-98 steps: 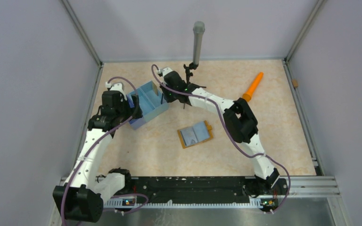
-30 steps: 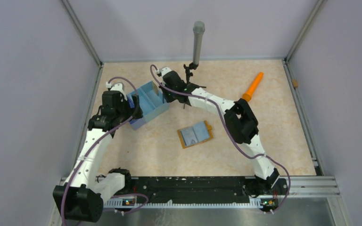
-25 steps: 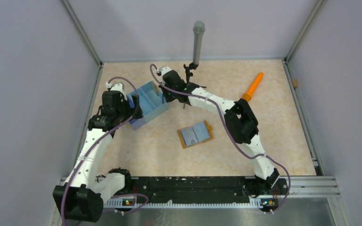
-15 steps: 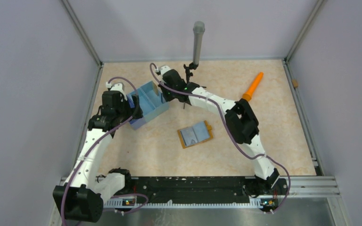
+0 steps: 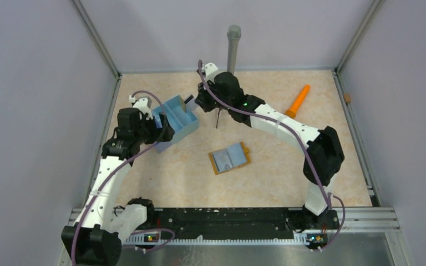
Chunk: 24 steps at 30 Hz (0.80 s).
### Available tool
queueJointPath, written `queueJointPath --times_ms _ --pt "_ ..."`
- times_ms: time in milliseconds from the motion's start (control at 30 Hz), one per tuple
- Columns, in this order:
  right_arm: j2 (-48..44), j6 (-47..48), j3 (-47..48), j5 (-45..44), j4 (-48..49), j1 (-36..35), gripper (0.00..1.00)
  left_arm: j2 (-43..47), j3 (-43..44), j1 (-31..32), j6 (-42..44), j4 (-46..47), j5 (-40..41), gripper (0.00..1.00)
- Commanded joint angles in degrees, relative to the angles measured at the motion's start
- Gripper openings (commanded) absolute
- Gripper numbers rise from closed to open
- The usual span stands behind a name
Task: Put the credit cards into the card holder
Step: Pick up the credit card from the storage box, then insert the credit card into the card holder.
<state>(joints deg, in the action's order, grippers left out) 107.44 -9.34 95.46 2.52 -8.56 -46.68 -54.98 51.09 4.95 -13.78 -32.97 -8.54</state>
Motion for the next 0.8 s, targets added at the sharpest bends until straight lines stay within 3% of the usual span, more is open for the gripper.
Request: queueJointPath --times_ms 0,233,433,633,733,767 --pt "-8.8 -1.0 -5.4 7.2 1.8 2.7 0.0 2.2 -0.9 0.0 2.1 5.1 -10.7 0.99" --pt "-20.8 0.5 -15.1 24.7 -9.6 9.1 0.0 -0.1 -1.6 4.7 2.8 8.7 -28.0 0.97" --pt "-28.2 5.3 -20.9 40.0 -20.4 10.1 0.0 -3.2 -0.8 13.6 4.0 9.7 -32.5 0.98" --pt "-31.8 5.8 -25.7 52.1 -22.2 10.1 0.0 -6.6 -1.1 18.8 0.9 14.1 -43.2 0.98" --pt "-33.1 5.0 -27.3 55.0 -20.6 10.1 0.0 -7.6 -1.6 21.0 -0.8 16.3 -47.7 0.93" --pt "-33.4 4.8 -27.6 55.2 -20.2 10.1 0.0 -8.0 -1.6 21.6 -1.4 16.9 -49.3 0.86"
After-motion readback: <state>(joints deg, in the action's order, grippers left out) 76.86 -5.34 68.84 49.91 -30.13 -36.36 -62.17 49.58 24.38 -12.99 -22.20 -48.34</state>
